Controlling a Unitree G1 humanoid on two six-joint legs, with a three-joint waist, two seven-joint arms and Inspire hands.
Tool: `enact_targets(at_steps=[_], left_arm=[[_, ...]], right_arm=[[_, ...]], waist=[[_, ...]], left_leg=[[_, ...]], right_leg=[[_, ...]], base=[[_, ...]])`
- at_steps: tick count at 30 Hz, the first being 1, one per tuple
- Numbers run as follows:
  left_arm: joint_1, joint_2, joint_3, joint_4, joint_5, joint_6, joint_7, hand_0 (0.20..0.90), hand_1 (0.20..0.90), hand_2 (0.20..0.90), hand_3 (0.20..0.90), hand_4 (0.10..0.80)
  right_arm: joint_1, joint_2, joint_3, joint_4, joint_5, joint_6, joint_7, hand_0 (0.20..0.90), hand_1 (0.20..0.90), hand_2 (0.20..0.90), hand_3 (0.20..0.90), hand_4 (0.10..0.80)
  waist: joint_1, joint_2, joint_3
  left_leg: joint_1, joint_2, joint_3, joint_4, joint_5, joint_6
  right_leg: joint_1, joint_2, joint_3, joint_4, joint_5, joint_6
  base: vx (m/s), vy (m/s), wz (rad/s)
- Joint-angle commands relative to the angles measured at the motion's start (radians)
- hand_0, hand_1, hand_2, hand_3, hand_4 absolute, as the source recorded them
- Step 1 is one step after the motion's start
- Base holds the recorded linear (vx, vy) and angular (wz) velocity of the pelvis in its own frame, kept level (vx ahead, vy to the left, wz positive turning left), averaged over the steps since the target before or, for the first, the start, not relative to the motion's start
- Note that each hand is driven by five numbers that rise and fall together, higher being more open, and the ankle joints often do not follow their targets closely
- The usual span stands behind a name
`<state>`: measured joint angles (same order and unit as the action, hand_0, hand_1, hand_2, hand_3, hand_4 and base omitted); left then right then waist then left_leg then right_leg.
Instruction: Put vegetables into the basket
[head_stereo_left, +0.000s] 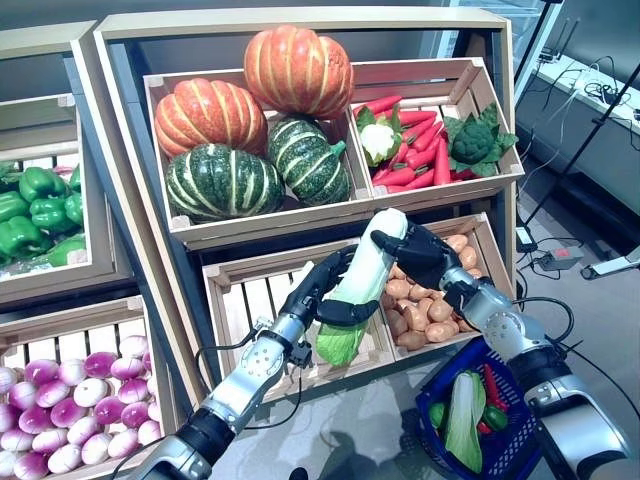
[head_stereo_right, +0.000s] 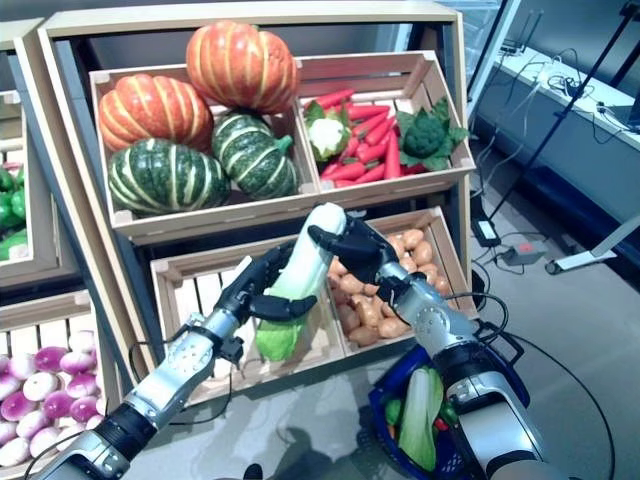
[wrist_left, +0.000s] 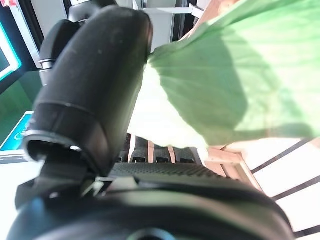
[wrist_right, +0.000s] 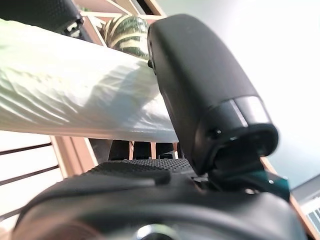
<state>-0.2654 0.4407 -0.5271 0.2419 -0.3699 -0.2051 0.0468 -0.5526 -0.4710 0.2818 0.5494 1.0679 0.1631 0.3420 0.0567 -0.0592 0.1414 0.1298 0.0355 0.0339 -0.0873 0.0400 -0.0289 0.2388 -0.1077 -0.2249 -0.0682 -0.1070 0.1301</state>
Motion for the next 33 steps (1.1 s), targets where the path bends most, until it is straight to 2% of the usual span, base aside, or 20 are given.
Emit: enact_targets(at_steps=[1,6,18,23,29,31,33], left_arm=[[-0.059,-0.019,0.076,-0.001,-0.096,-0.049,-0.030,0.900,0.900,0.900,0.900,0.800],[-0.014,-0.021,0.098,-0.020,-0.059,-0.084,-0.018,0.900,0.900,0.900,0.900,0.800],[-0.025,-0.009,0.119,-0.010,-0.056,-0.050,0.022,0.900,0.900,0.900,0.900,0.800],[-0.022,-0.007,0.135,-0.009,-0.064,-0.036,0.043,0.900,0.900,0.900,0.900,0.800],[0.008,-0.002,0.135,0.001,-0.045,-0.016,0.101,0.900,0.900,0.900,0.900,0.800],[0.012,0.010,0.132,0.010,-0.030,-0.030,0.129,0.900,0.900,0.900,0.900,0.800],[-0.004,0.020,0.140,0.021,-0.015,-0.054,0.180,0.900,0.900,0.900,0.900,0.800]], right_arm=[[-0.010,-0.083,-0.092,0.017,0.013,-0.111,0.055,0.300,0.300,0.300,0.300,0.400],[0.091,-0.103,-0.161,0.076,-0.024,-0.132,0.016,0.300,0.300,0.300,0.300,0.400],[0.175,-0.181,-0.316,0.278,-0.109,-0.260,-0.049,0.300,0.300,0.300,0.300,0.400],[0.183,-0.200,-0.380,0.318,-0.105,-0.309,-0.138,0.300,0.300,0.300,0.300,0.400],[0.197,-0.260,-0.403,0.396,-0.297,-0.369,-0.296,0.300,0.300,0.300,0.300,0.400],[0.194,-0.270,-0.398,0.403,-0.314,-0.383,-0.331,0.300,0.300,0.300,0.300,0.400],[0.180,-0.275,-0.393,0.408,-0.350,-0.396,-0.357,0.300,0.300,0.300,0.300,0.400]], waist=[[-0.012,0.004,-0.100],[-0.026,0.003,-0.089],[-0.049,0.007,-0.067],[-0.058,0.011,-0.059],[-0.061,0.010,-0.053],[-0.061,0.008,-0.027],[-0.057,0.007,0.028]], left_leg=[[0.025,0.026,0.056,0.000,-0.122,-0.008],[0.024,0.030,0.068,0.000,-0.122,-0.005],[0.036,0.035,0.090,0.000,-0.129,-0.003],[0.044,0.041,0.108,0.000,-0.130,-0.005],[0.059,0.042,0.115,0.000,-0.130,-0.003],[0.029,0.042,0.114,0.061,-0.139,-0.003],[-0.059,0.047,0.111,0.203,-0.174,-0.003]], right_leg=[[-0.083,0.001,0.024,-0.019,0.096,-0.029],[-0.091,0.005,0.038,-0.019,0.103,-0.029],[-0.092,0.013,0.061,-0.019,0.107,-0.025],[-0.092,0.016,0.066,-0.019,0.108,-0.025],[-0.074,0.018,0.066,-0.019,0.106,-0.030],[-0.099,0.012,0.066,0.034,0.089,-0.037],[-0.168,-0.001,0.053,0.141,0.053,-0.048]], base=[[0.000,0.000,0.00],[0.007,-0.014,-0.05],[0.010,-0.027,-0.12],[0.016,-0.026,-0.15],[0.066,-0.050,-0.05],[-0.047,-0.078,-0.06],[-0.201,-0.108,-0.10]])
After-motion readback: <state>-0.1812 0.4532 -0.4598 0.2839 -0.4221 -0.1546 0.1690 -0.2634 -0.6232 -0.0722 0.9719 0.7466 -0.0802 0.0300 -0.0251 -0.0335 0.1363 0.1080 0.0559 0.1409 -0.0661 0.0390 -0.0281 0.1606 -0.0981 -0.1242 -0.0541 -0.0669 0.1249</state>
